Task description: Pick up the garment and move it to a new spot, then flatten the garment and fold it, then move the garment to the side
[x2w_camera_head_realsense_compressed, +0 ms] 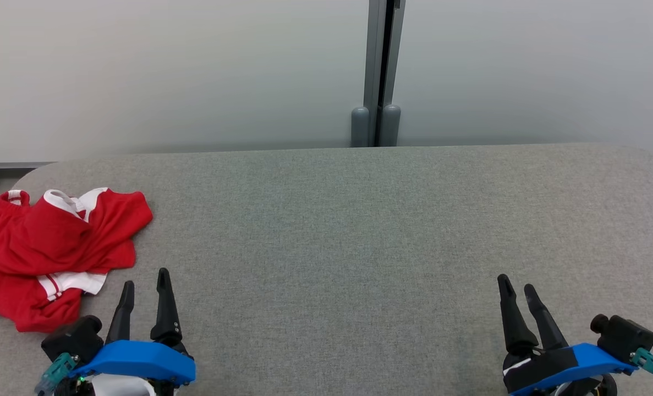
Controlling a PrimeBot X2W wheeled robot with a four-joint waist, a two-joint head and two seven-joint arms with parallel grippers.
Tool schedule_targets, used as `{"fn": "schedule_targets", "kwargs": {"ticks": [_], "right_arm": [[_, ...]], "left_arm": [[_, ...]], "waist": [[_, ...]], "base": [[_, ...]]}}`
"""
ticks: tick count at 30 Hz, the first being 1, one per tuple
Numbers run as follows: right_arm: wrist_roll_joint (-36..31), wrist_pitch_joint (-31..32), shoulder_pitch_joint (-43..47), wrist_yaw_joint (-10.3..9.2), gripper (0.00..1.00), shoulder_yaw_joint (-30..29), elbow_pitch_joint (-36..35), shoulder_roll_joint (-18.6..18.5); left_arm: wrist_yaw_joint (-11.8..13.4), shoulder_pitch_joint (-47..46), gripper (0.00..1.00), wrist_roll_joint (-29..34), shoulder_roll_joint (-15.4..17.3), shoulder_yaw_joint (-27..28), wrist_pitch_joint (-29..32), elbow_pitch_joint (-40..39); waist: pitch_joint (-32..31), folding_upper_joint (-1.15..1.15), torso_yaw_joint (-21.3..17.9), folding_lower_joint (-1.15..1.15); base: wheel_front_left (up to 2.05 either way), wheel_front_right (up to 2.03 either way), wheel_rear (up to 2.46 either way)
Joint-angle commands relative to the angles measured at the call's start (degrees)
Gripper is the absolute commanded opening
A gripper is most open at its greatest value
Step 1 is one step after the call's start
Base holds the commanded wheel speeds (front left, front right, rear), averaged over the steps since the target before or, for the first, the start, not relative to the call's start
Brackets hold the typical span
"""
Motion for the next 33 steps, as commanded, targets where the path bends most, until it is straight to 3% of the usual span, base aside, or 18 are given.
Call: {"fn": "schedule_targets", "kwargs": {"ticks": [1, 26, 33], "right_arm": [[-1.72, -0.69, -0.9, 0.12, 1.0, 0.28, -0.3, -0.49], [-14.42, -3.78, -1.0, 0.15, 1.0, 1.18, 1.67, -0.61], [-19.02, -4.63, -1.15, 0.16, 1.0, 1.32, 2.71, -0.63]], "left_arm": [[0.05, -1.08, 1.0, 1.71, 0.27, -0.2, -0.62, -0.18], [-0.93, -0.78, 1.0, 12.85, 0.42, 0.96, -3.72, 1.88], [-1.29, -1.22, 1.0, 15.78, 0.95, 0.28, -4.54, 5.61]], "waist": [[0.0, 0.0, 0.04, 0.0], [-0.28, 0.0, 0.63, 0.0], [-0.49, 0.0, 0.77, 0.0]], "base": [[0.0, 0.0, 0.0], [0.0, 0.0, 0.0], [0.0, 0.0, 0.0]]}}
